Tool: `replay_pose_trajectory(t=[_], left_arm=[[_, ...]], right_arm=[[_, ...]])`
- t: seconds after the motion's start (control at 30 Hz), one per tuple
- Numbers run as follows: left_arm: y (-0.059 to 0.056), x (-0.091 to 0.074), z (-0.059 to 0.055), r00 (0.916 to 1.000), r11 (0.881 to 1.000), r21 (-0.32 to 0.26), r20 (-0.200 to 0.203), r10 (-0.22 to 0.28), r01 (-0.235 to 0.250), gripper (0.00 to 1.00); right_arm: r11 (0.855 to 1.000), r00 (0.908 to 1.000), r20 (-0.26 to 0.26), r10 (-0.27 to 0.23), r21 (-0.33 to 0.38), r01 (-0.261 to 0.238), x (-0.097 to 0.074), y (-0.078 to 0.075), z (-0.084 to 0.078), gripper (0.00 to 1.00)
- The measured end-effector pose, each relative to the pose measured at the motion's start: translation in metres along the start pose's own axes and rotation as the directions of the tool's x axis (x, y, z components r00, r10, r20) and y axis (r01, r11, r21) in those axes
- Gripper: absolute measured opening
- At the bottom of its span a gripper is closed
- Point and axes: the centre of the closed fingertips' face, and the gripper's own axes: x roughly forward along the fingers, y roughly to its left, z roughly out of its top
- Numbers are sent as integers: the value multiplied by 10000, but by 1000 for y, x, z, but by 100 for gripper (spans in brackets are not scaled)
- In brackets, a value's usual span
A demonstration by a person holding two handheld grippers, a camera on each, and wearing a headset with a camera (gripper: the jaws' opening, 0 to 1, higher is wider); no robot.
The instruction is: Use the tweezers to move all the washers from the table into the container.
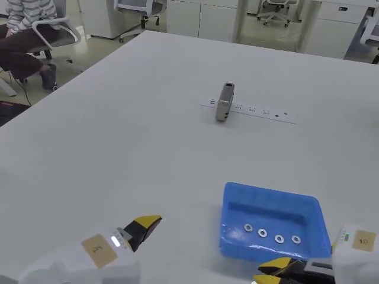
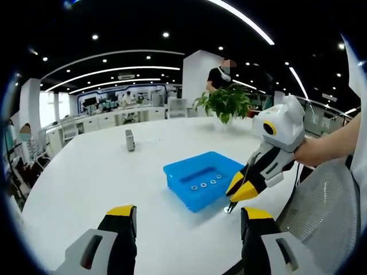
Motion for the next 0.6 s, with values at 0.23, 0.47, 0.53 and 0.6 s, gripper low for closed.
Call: replay_pose_trajectory(t=[0.23, 0.47, 0.53, 0.6], left_arm=[[0, 0, 0, 10000, 10000, -21, 10, 12, -12, 75], [0, 1, -1, 10000, 10000, 13, -13, -15, 15, 75], [0, 1, -1, 10000, 10000, -2, -14, 0, 0, 75], [1, 0, 0, 10000, 10000, -27, 13, 39, -39, 75]], right_arm=[[9980, 9999, -149, 28, -634, -38, 5, 2, 0, 4], [9981, 10000, -32, 31, -611, -33, 8, 3, 1, 3], [9989, 10000, -1, 35, -473, -35, 8, 3, 1, 3], [9996, 10000, 37, 6, -275, -5, 7, 2, 1, 3]])
